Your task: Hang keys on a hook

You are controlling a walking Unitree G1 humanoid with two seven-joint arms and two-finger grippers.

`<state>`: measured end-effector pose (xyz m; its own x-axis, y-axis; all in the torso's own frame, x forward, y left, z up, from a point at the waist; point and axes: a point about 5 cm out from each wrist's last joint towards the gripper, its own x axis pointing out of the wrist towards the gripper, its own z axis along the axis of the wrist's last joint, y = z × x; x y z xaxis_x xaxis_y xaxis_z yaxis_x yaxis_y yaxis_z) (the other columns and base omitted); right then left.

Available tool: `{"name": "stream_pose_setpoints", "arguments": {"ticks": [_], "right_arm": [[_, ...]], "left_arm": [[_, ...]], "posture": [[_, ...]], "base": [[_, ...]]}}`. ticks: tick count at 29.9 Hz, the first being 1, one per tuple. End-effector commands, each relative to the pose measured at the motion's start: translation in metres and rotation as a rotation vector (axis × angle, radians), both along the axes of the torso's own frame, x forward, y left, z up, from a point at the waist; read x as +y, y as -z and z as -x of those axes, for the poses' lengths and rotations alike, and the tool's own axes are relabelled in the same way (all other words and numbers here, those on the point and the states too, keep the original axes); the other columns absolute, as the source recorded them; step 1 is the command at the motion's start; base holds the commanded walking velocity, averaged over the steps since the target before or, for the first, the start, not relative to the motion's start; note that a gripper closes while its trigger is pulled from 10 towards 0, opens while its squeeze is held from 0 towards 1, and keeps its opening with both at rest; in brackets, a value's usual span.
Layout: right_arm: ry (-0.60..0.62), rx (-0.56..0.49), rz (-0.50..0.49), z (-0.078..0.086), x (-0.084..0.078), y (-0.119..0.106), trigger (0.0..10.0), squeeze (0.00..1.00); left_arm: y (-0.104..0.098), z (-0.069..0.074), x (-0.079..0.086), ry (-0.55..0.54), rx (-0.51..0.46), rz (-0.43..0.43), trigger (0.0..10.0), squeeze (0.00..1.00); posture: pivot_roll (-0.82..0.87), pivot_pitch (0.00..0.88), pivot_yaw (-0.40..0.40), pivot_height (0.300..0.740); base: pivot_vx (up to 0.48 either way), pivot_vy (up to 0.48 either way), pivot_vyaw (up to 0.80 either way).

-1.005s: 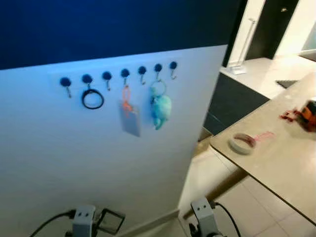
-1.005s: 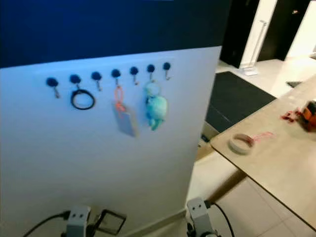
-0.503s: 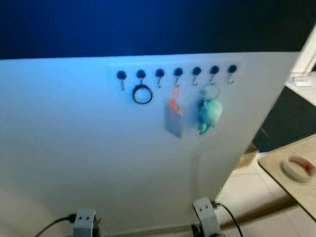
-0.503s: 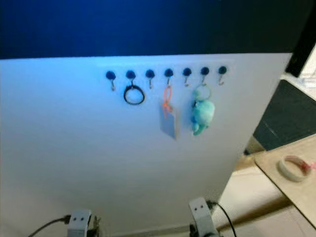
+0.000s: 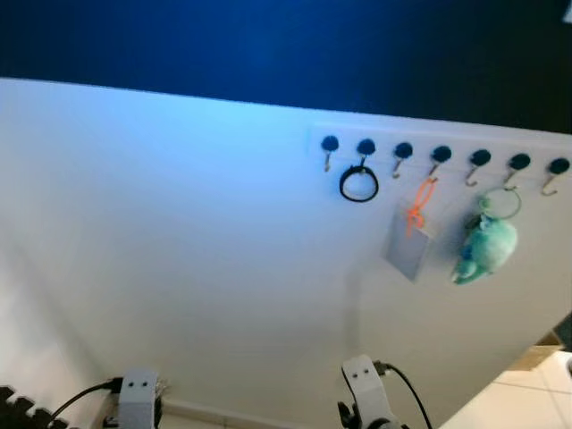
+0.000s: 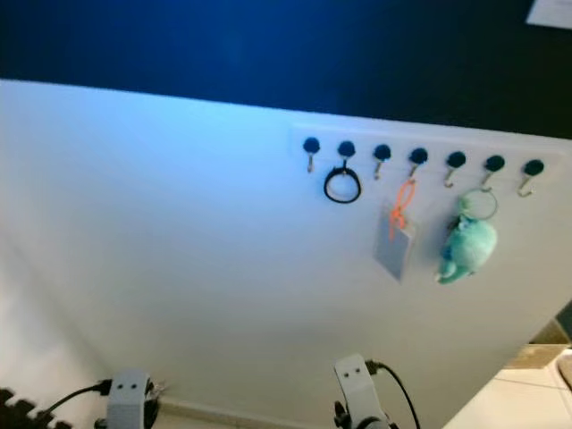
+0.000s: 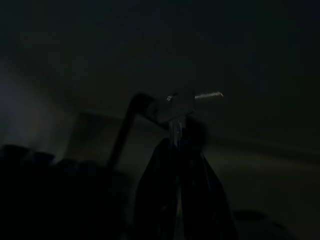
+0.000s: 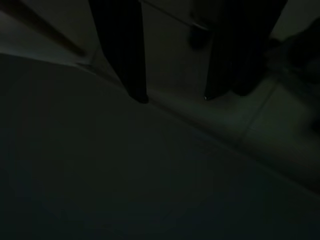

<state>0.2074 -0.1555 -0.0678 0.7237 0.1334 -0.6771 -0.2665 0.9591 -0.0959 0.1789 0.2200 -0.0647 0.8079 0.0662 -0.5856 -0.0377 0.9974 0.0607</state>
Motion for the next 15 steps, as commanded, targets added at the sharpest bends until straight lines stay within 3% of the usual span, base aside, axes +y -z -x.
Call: {"name": "stream_pose_setpoints", "arguments": {"ticks": [1,7,15], "right_arm": [[0.053,0.013,-0.005,0.003,-0.006,0.002,10.0,0.00],[0.044,0.019,0.005,0.006,-0.008,0.003,10.0,0.00],[0.061,0.032,0.010,0.012,-0.011,0.006,10.0,0.00]], "left_arm": [[-0.002,-0.005,-0.007,0.035,-0.023,0.010,10.0,0.00],[-0.003,-0.007,-0.020,0.106,-0.042,0.030,10.0,0.00],[-0.003,-0.006,-0.026,0.132,-0.045,0.046,10.0,0.00]], "posture": [[0.07,0.000,-0.016,0.740],[0.06,0.000,-0.017,0.740],[0.05,0.000,-0.016,0.740]], "base": [[0.000,0.000,0.00],[0.000,0.000,0.00],[0.000,-0.480,0.00]]}}
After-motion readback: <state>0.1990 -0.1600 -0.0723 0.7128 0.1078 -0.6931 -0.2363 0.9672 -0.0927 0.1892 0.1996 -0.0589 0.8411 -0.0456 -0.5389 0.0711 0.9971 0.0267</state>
